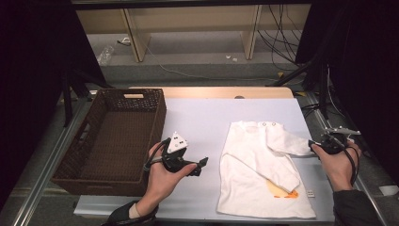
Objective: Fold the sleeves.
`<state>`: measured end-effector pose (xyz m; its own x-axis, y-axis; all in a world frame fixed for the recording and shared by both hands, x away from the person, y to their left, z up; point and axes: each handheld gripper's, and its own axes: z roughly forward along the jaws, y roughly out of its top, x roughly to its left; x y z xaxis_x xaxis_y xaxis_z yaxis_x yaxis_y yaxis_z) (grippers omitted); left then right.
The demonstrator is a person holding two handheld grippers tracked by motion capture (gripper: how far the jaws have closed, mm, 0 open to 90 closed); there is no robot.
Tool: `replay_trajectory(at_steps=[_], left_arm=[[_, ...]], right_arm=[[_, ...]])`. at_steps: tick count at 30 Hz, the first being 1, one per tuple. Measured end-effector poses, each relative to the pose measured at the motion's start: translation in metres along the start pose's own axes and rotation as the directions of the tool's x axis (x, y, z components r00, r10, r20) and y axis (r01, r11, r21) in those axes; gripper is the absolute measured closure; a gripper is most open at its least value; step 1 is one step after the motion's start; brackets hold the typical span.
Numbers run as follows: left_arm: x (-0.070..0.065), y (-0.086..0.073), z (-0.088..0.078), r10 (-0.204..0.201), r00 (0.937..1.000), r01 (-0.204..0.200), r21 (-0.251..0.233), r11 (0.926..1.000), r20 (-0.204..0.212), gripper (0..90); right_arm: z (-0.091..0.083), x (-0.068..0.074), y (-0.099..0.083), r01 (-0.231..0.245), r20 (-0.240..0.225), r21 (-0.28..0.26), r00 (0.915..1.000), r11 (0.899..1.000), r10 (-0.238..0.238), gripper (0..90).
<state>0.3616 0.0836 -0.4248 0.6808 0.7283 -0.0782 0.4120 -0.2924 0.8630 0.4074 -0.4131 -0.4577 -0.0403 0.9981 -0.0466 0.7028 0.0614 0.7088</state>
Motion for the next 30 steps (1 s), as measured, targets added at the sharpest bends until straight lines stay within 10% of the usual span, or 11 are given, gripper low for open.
replay_trajectory(at_steps=[21, 30], left_arm=[[0.000, 0.001, -0.001, 0.000, 1.0000, 0.000, -0.002, 1.0000, -0.002, 2.0], [0.000, 0.001, 0.000, -0.001, 1.0000, 0.001, -0.001, 1.0000, -0.003, 2.1]], right_arm=[[0.011, 0.003, -0.009, -0.052, -0.053, 0.112, 0.9969, 0.992, 0.058, 79.6], [0.003, 0.003, -0.004, -0.001, -0.062, 0.037, 0.9981, 0.999, 0.003, 85.2]])
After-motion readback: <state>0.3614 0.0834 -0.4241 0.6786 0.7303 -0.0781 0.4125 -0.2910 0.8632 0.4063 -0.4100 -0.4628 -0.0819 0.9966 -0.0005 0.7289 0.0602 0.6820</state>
